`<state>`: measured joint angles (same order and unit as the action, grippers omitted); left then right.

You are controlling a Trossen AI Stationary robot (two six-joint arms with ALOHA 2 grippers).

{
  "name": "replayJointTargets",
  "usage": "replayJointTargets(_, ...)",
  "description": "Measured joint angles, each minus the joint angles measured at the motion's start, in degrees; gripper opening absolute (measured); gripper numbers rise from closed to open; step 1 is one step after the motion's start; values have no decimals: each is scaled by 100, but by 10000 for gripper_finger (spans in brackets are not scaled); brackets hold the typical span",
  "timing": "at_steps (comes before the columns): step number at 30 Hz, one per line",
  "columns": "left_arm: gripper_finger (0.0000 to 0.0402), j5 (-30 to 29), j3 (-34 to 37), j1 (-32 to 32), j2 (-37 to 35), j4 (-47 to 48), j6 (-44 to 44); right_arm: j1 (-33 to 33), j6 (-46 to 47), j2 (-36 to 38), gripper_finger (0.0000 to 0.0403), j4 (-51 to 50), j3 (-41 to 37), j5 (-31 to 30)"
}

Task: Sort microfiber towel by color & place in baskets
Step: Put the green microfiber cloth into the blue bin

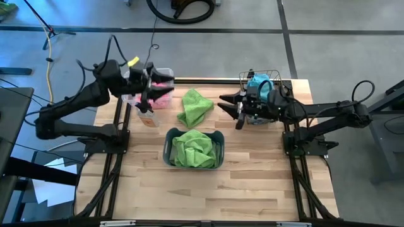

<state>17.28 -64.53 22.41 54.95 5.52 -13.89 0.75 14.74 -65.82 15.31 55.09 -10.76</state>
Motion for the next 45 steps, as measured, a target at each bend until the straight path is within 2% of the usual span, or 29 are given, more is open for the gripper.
replayJointTargets(4, 223, -459, 0, -804, -6, -122, 100, 2, -17, 0, 168, 502, 0, 54)
replayJointTargets(11, 223, -1501, 61, -1972, -5, -200, 258, 0, -58, 2, 168, 1330, 2, 718)
replayJointTargets(16, 223, -2096, 958, -2495, -12, -1427, 64, 2, -209, 2, 168, 1391, 2, 747)
replayJointTargets(21, 223, -2350, 1631, -2601, -21, -2628, -314, 2, -365, 2, 168, 1425, 2, 747)
replayJointTargets(24, 223, -2384, 1650, -2598, -23, -2649, -5, 1, -413, 2, 168, 1443, 2, 747)
replayJointTargets(30, 223, -2402, 1650, -2598, -23, -2568, 1587, 2, -623, 2, 168, 1436, 2, 749)
replayJointTargets(32, 223, -2403, 1650, -2598, -23, -2500, 1857, 2, -623, 2, 168, 1434, 2, 749)
replayJointTargets(45, 223, -2567, 1650, -2596, -23, -2424, 1847, 2, -623, 2, 168, 1390, 2, 749)
